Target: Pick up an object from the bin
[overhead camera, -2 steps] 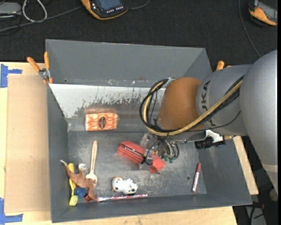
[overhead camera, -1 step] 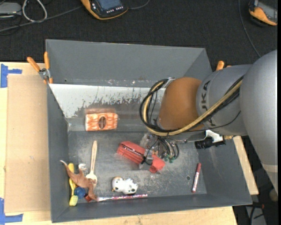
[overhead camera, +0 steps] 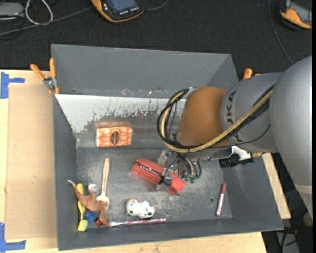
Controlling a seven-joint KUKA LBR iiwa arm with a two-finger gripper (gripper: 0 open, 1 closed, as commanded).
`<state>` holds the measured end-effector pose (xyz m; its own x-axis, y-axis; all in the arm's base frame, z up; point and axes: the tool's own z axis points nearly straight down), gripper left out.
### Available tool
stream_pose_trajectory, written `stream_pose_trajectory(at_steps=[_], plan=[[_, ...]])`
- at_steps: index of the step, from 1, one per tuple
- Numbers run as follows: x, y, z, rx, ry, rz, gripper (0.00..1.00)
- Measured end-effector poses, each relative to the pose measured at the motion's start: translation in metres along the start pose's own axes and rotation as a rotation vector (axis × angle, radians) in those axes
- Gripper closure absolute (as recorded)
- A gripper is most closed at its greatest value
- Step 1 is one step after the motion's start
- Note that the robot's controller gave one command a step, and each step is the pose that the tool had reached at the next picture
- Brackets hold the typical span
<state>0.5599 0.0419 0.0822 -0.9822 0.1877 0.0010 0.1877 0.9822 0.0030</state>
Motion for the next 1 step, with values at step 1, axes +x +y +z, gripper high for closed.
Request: stream_pose_trajectory(at_steps=[1], plan=[[0.0,0.0,0.0,0.0,0.0,0.0,1.0]])
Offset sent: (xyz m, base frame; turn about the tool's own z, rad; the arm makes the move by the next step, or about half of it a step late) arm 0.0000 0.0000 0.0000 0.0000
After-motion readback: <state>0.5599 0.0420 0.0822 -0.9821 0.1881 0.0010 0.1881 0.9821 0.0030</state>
